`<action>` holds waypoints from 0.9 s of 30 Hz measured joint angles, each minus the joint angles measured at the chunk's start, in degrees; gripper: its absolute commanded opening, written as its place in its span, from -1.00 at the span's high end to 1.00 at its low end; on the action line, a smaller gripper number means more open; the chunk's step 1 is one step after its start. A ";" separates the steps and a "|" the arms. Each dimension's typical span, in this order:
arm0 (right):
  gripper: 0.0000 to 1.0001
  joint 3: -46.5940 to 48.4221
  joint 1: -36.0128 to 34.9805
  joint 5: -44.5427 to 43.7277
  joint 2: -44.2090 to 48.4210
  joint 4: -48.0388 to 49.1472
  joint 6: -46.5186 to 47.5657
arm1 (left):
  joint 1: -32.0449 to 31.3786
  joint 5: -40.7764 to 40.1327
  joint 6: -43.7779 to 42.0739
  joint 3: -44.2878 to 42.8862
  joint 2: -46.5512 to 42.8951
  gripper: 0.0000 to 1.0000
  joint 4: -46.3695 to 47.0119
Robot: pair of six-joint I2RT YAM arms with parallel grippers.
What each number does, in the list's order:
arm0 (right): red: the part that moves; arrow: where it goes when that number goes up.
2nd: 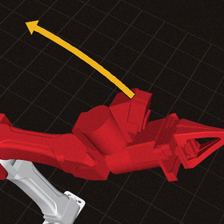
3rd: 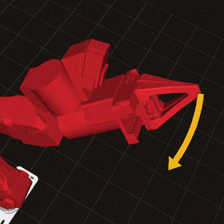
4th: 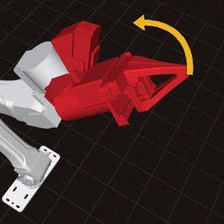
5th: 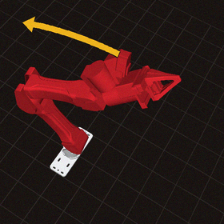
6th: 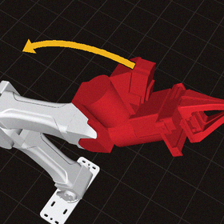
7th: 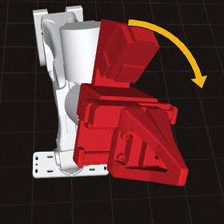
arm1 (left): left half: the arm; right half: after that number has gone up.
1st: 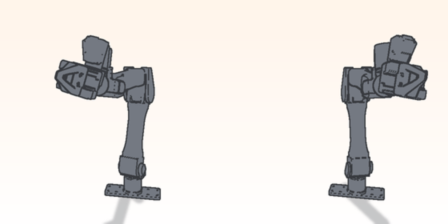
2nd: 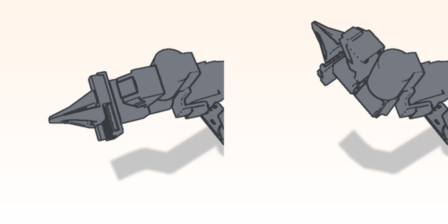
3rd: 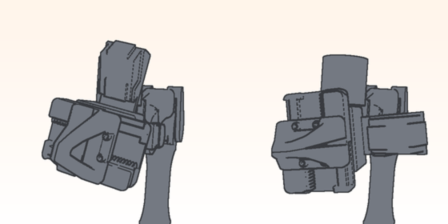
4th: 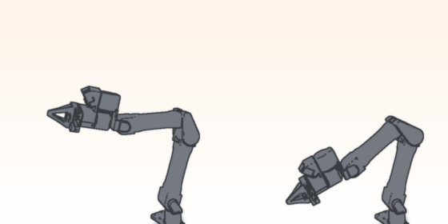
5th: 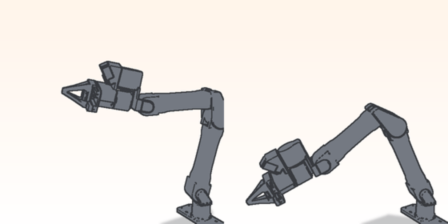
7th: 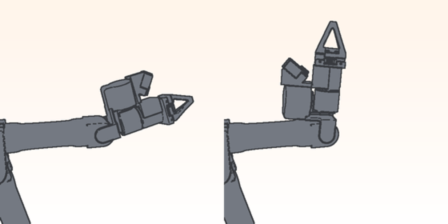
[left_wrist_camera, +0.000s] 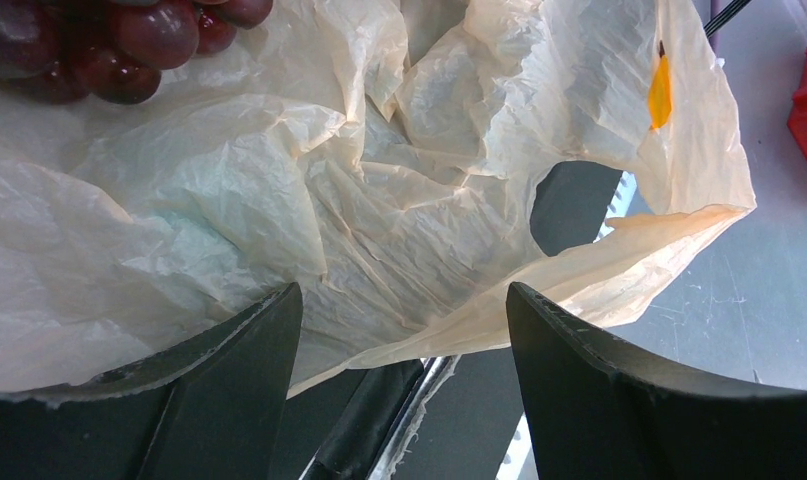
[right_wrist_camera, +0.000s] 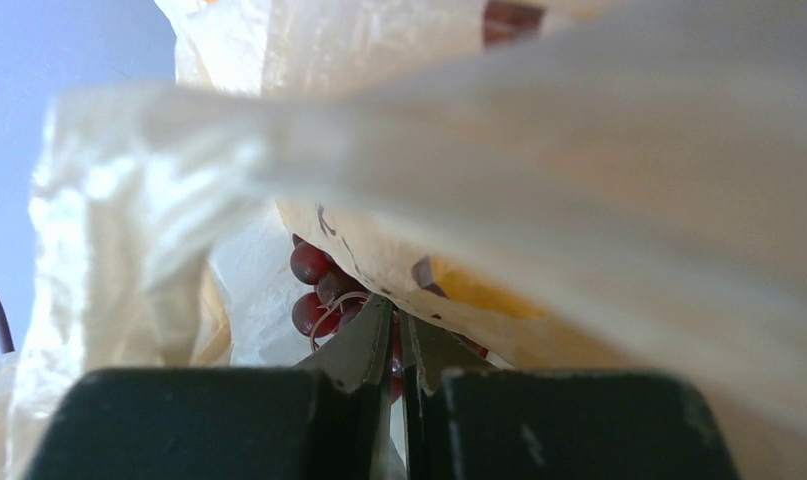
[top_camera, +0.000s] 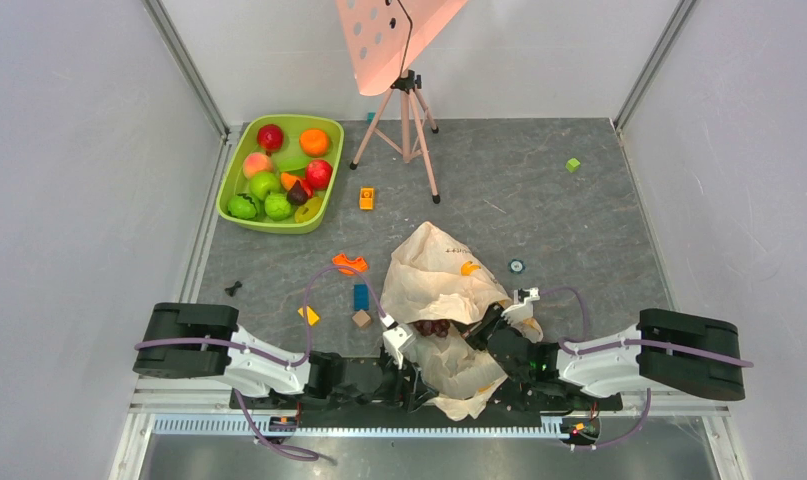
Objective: Take the fake fruits out of the plastic bag
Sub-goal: Take out the fake fruit from the plastic bag.
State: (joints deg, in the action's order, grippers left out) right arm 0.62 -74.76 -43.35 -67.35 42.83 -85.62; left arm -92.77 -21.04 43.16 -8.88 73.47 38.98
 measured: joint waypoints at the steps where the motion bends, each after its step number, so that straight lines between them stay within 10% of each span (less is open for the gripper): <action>1: 1.00 0.04 0.00 0.02 0.70 -0.72 1.27 | 0.00 -0.02 0.00 0.20 -0.39 -0.62 -0.09; 27: 1.00 14.14 -10.19 -5.16 20.06 -20.63 43.25 | 0.00 -11.06 0.02 3.85 -29.51 -0.64 -20.44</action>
State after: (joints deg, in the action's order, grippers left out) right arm 14.76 -84.95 -48.51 -47.29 22.20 -42.37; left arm -92.77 -32.10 43.18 -5.04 43.97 18.55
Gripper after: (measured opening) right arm 0.008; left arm 0.812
